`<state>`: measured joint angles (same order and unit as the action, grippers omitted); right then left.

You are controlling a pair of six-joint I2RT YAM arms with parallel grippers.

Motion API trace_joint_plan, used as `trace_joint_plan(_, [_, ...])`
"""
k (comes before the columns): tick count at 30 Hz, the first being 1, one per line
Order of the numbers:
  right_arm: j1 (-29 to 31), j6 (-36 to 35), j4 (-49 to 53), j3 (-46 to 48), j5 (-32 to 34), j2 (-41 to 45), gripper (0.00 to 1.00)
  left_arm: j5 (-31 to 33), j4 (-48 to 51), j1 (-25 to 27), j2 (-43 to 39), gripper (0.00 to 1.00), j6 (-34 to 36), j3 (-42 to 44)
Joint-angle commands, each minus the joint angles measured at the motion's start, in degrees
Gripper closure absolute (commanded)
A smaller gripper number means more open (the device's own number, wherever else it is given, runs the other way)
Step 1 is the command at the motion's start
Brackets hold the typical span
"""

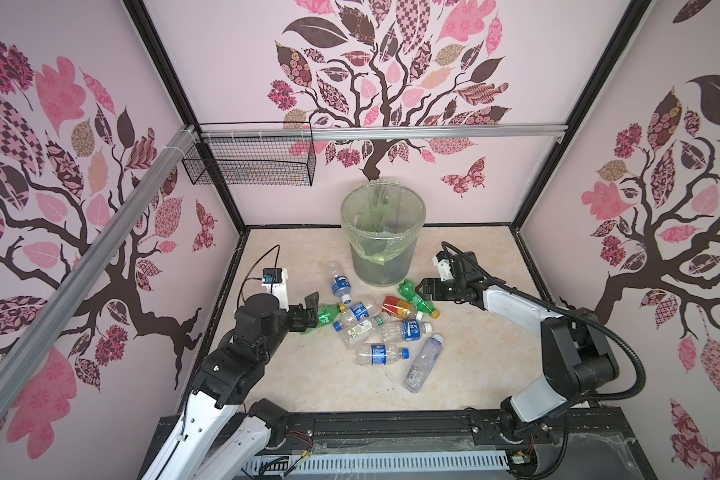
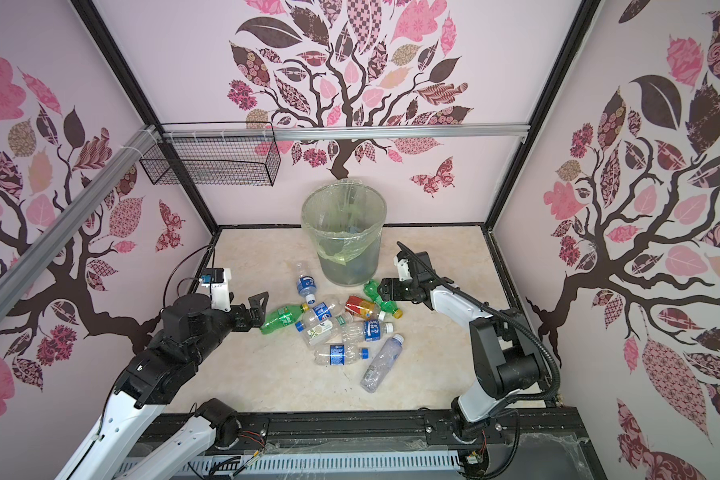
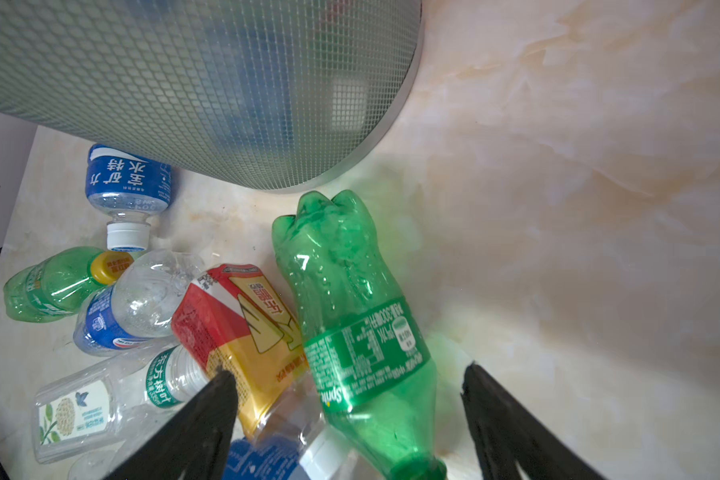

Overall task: Throw the plastic bottles in the bin
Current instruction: 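Withdraw the left gripper while the right gripper closes on the green Sprite bottle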

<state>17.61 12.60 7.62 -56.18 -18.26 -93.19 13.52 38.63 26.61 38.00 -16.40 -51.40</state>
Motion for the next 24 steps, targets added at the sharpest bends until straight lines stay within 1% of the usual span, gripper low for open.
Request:
trace_joint_plan(1, [1.0, -1.0, -0.4, -3.6, -0.3, -4.2, 0.13, -1.0, -0.3, -0.2, -0.7, 0.04, -1.2, 2.3])
trace_joint_plan(8, [1.4, -3.3, -0.7, -6.4, -0.5, -10.4, 0.13, -3.5, -1.4, -0.2, -3.0, 0.05, -3.8, 5.0])
trace_joint_plan(13, [1.6, -3.4, -0.4, -7.3, 0.7, -13.2, 0.14, -3.4, -1.8, -0.2, -3.2, 0.05, -4.6, 6.4])
trace_joint_plan(19, [1.9, -3.3, -0.2, -7.5, 2.1, -14.8, 0.21, -3.9, -2.4, -0.2, -2.4, 0.05, -4.6, 6.3])
trace_joint_plan(24, [2.0, -3.4, 0.9, -7.3, 4.9, -14.8, 0.25, -3.9, -2.4, -0.2, -2.4, 0.05, -4.6, 6.5])
